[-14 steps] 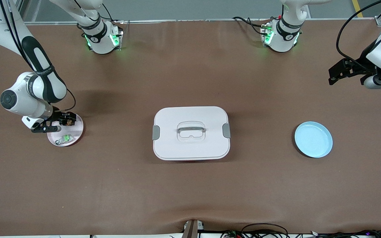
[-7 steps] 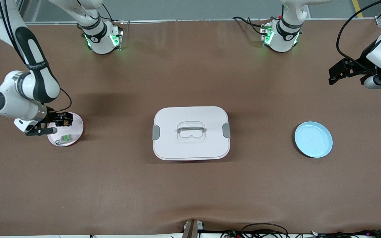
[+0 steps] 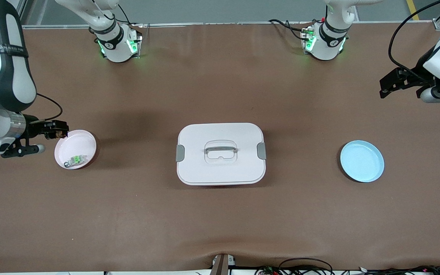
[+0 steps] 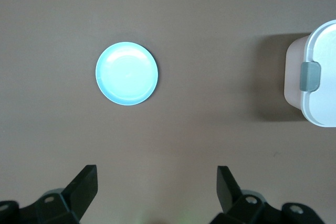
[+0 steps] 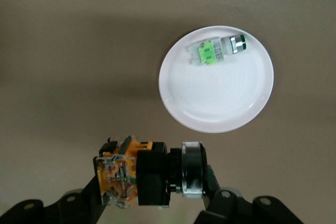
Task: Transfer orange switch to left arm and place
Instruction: 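Lift the switch with the right gripper and carry it toward the box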
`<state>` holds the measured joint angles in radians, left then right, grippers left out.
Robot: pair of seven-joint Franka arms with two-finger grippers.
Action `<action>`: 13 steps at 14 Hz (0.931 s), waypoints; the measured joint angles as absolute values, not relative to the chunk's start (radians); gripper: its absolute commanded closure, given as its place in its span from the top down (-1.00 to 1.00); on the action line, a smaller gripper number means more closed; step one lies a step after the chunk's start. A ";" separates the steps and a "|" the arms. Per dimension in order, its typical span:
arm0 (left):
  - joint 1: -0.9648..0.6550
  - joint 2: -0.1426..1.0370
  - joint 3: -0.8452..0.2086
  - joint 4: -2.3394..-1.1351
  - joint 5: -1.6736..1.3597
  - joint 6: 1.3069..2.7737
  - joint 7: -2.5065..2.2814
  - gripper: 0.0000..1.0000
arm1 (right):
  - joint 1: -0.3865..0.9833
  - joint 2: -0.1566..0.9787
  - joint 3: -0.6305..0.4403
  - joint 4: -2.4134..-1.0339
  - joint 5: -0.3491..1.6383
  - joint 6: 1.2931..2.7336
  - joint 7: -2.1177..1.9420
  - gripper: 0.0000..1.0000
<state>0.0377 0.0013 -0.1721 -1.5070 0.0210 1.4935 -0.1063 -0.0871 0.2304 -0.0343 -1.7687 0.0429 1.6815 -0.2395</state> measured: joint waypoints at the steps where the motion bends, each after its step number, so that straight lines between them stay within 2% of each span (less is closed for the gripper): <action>1: 0.038 0.001 -0.172 -1.507 0.021 1.493 -0.106 1.00 | -0.060 0.230 -0.033 -1.723 0.042 1.624 -0.188 0.07; 6: 0.038 0.001 -0.173 -1.507 0.021 1.493 -0.106 1.00 | 0.125 0.215 -0.023 -1.593 0.047 1.474 0.165 0.01; 13: 0.038 0.001 -0.173 -1.507 0.021 1.493 -0.106 1.00 | 0.319 0.214 -0.015 -1.518 0.287 1.467 0.651 0.00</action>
